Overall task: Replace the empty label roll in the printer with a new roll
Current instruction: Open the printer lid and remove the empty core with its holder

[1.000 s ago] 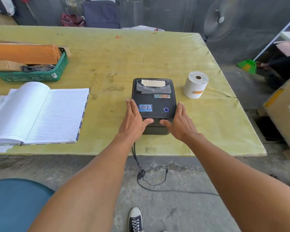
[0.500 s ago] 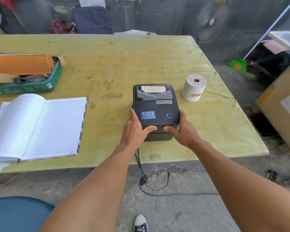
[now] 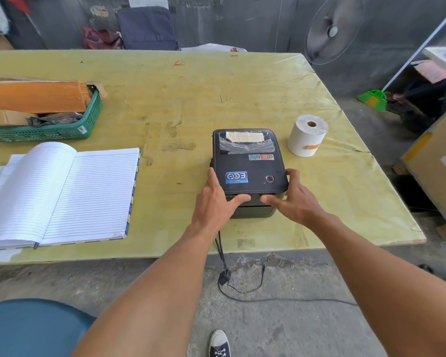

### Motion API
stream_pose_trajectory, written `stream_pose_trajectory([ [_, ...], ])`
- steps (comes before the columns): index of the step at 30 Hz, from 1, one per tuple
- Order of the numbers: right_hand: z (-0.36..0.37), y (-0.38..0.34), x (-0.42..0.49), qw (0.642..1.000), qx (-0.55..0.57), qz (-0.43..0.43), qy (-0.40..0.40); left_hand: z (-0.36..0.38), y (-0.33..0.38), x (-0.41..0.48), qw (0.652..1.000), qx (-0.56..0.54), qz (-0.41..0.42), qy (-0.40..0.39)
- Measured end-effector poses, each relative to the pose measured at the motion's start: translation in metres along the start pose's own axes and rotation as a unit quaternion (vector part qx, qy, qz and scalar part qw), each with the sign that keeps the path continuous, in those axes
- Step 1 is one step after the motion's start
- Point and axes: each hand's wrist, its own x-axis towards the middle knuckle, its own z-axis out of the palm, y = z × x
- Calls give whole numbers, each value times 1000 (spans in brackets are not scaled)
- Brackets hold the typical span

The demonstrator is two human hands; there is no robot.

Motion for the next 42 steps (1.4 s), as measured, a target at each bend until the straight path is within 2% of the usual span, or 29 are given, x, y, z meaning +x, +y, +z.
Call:
stream_pose_trajectory([
  [6, -29, -24, 9, 999, 25, -5, 44, -18, 16, 21, 997, -9, -4, 82],
  [11, -59, -56, 35, 997, 54, 34, 39, -35, 38, 52, 990, -37, 6, 135],
  [17, -77, -82, 66, 996, 56, 48, 48, -43, 54, 90, 988, -69, -6, 141],
  [23, -102, -103, 107, 995, 16, 90, 47, -53, 70, 137, 990, -48, -65, 113],
  [29, -114, -122, 145, 993, -32, 115, -5, -68, 74, 191, 995, -27, -95, 24],
  [37, -129, -132, 184, 989, -82, 114, -49, -74, 82, 226, 992, -14, -125, -13],
  [40, -128, -132, 191, 990, -73, 115, -42, -77, 87, 230, 988, -41, -144, -31],
  [42, -126, -128, 191, 991, -51, 115, -41, -77, 88, 229, 980, -109, -166, -35],
])
